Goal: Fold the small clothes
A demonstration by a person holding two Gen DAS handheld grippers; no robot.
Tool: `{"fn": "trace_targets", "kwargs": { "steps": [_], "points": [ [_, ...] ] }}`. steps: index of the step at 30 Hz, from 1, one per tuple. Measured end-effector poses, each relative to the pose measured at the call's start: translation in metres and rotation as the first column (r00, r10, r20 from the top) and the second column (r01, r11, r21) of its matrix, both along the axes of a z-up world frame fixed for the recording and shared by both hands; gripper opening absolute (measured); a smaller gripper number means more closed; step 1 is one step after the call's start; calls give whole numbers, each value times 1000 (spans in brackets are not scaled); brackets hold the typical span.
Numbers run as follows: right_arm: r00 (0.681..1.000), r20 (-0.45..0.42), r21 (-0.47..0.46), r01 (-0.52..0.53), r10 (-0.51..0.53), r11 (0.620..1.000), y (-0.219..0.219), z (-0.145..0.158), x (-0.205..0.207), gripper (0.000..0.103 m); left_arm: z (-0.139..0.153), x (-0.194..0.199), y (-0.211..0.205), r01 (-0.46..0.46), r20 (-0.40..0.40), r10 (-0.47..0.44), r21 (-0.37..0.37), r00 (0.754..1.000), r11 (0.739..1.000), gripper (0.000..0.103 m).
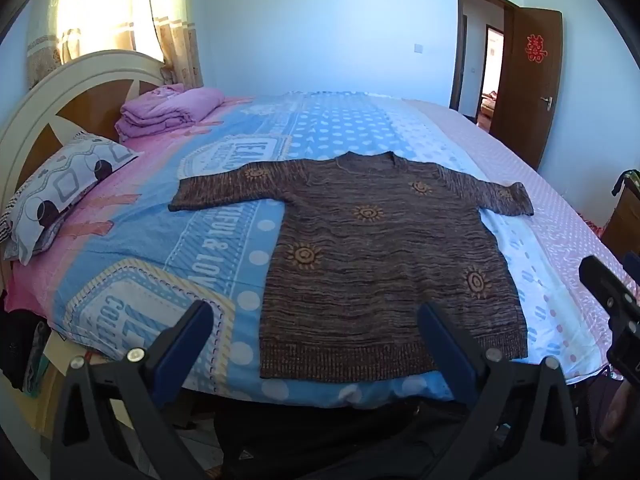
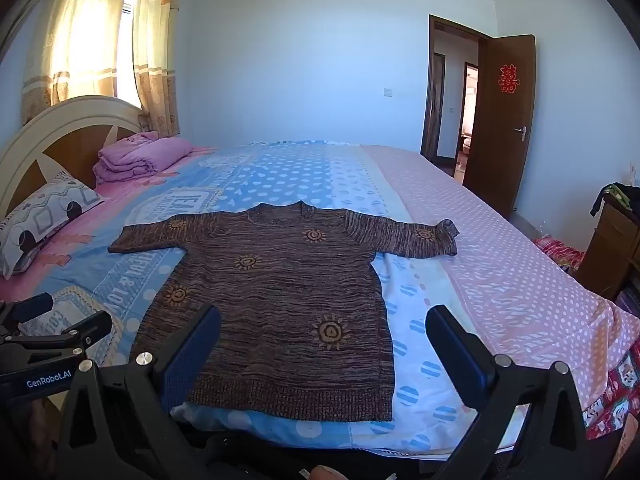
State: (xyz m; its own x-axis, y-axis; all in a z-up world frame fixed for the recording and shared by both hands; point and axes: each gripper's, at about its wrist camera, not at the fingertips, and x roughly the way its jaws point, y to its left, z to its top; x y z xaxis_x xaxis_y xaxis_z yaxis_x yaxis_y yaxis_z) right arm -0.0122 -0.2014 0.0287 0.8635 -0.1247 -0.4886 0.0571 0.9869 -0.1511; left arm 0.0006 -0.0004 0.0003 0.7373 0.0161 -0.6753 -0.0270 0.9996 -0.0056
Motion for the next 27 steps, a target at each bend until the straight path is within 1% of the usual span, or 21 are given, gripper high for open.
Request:
{"fn": "trace_targets", "kwargs": {
  "steps": [6,9,13,27],
  "points": [
    [1000,-4,-1,-7,7,1000,0,-1,0,102,-1,7,3,-5,-2,5,0,1000,1000,103],
    [1000,-10,2,-8,8,1000,0,-2,1,102,-1,4,8,-3,12,3,-3,1000,1000,103],
    [1000,-18,4,-12,12,1000,2,-5,3,102,1,-1,4,-4,25,4,3,1000,1000,103],
    [1000,-17,13,-8,8,1000,-2,-5,1,102,4,1,7,-9,32,9,6,999,1000,103]
  ]
}}
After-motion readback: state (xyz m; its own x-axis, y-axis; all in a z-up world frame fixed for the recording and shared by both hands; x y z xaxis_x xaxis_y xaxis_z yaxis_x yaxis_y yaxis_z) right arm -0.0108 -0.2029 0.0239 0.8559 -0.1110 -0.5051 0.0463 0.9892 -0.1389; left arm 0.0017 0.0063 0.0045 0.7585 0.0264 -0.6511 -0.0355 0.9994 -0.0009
